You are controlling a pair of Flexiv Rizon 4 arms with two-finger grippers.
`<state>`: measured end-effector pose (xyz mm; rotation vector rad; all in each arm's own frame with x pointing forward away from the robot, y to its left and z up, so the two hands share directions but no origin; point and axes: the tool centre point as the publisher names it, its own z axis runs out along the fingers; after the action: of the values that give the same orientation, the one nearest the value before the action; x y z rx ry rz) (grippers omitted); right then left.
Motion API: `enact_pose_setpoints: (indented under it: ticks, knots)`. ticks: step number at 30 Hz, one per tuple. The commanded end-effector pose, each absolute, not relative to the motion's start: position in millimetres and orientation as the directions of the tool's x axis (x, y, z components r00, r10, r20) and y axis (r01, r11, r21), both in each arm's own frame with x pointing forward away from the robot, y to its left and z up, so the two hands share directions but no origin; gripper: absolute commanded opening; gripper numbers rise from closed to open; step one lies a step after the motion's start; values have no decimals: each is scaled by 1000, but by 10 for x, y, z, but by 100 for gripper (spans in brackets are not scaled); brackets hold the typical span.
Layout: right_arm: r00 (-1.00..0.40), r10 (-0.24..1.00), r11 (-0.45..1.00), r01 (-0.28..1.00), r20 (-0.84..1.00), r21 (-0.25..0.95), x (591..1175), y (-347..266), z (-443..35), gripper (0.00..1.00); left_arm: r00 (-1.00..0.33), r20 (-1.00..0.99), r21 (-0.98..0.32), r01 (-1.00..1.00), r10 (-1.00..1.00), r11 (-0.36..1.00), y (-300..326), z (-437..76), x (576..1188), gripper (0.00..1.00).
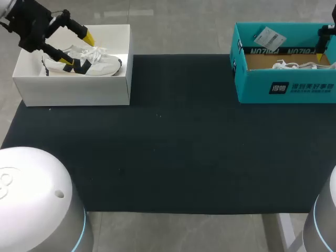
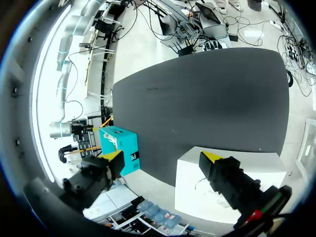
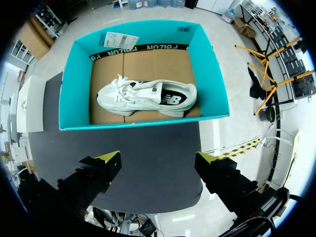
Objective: Take the shoe out of the shoebox, open the shoe tongue, remove and reinsert the insole, then place the shoe into the shoebox
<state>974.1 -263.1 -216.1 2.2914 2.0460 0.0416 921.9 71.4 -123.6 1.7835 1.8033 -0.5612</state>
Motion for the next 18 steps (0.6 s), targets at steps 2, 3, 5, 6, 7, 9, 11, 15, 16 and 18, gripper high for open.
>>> enact_pose_setpoints:
  ticks: [2,3,5,6,7,9,11,15,16,18]
  knots:
    - [115,993,-112,991,-25,72,9734,-2630,-2162,100,15,-364,-23,999,931,-25,895,-1231,9709,100]
    - [115,993,-112,991,-25,72,9734,-2630,-2162,100,14,-362,-29,999,932,-26,920,-1237,9745,100]
    - [115,993,-112,991,-25,72,9734,-2630,-2162,100,11,-264,-2,1000,964,-12,966,-1263,9808,100]
    - [115,993,-112,991,-25,72,9734,-2630,-2162,100,6,-216,26,1000,976,-1,1013,-1292,9869,100]
    - [115,993,-112,991,-25,72,9734,-2630,-2162,100,-3,-217,18,1000,976,7,1037,-1312,9913,100]
    - [115,993,-112,991,-25,72,9734,-2630,-2162,100,-11,-121,32,999,993,15,1078,-1353,9978,100]
    - [115,993,-112,991,-25,72,9734,-2630,-2162,100,-23,-69,42,999,997,26,1122,-1386,10038,100]
    - [115,993,-112,991,-25,72,9734,-2630,-2162,100,-145,-57,19,989,988,147,1229,-1478,10189,100]
    - [115,993,-112,991,-25,72,9734,-2630,-2162,100,-158,-125,-20,987,980,157,1242,-1480,10205,100]
    - [115,993,-112,991,-25,72,9734,-2630,-2162,100,-158,-125,-20,987,980,157,1242,-1480,10205,100]
